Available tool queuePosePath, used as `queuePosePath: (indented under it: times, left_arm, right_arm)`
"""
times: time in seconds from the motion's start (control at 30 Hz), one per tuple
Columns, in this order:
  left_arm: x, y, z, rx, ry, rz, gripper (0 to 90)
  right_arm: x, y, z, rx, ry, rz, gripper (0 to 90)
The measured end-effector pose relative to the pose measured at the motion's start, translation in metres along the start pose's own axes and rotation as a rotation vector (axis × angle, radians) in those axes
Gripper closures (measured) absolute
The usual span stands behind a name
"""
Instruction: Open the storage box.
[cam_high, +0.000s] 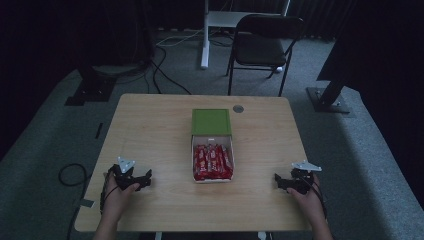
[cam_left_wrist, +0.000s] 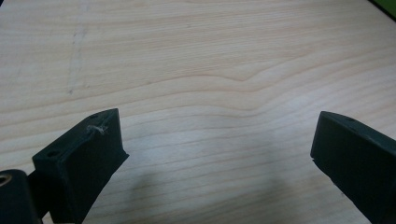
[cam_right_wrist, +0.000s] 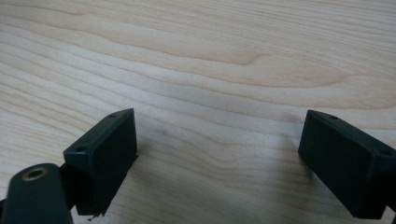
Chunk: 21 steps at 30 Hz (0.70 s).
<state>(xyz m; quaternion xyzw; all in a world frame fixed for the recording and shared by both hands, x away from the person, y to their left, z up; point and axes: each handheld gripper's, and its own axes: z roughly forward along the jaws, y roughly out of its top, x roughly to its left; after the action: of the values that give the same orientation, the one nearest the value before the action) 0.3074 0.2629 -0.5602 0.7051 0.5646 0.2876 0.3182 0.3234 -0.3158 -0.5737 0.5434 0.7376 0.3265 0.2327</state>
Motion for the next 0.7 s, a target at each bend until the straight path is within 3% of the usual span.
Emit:
queuePosePath:
  times: [0.23,0.33,0.53,0.63,0.7]
  left_arm:
    - [0.008,-0.001,0.002,0.001,0.077,-0.028,2.7]
    - [0.011,-0.001,0.003,0.011,0.078,-0.046,2.7]
    - [0.012,-0.001,0.005,0.050,0.085,-0.040,2.7]
    - [0.012,0.000,0.009,0.102,0.069,-0.033,2.7]
    - [0.013,0.001,0.010,0.109,0.058,-0.046,2.6]
  right_arm:
    - [0.000,0.000,0.000,0.000,0.000,0.000,10.9]
    - [0.000,0.000,0.000,0.000,0.000,0.000,10.9]
    - [0.000,0.000,0.000,0.000,0.000,0.000,10.9]
    - [0.000,0.000,0.000,0.000,0.000,0.000,10.9]
    - [0.000,0.000,0.000,0.001,0.001,0.000,10.9]
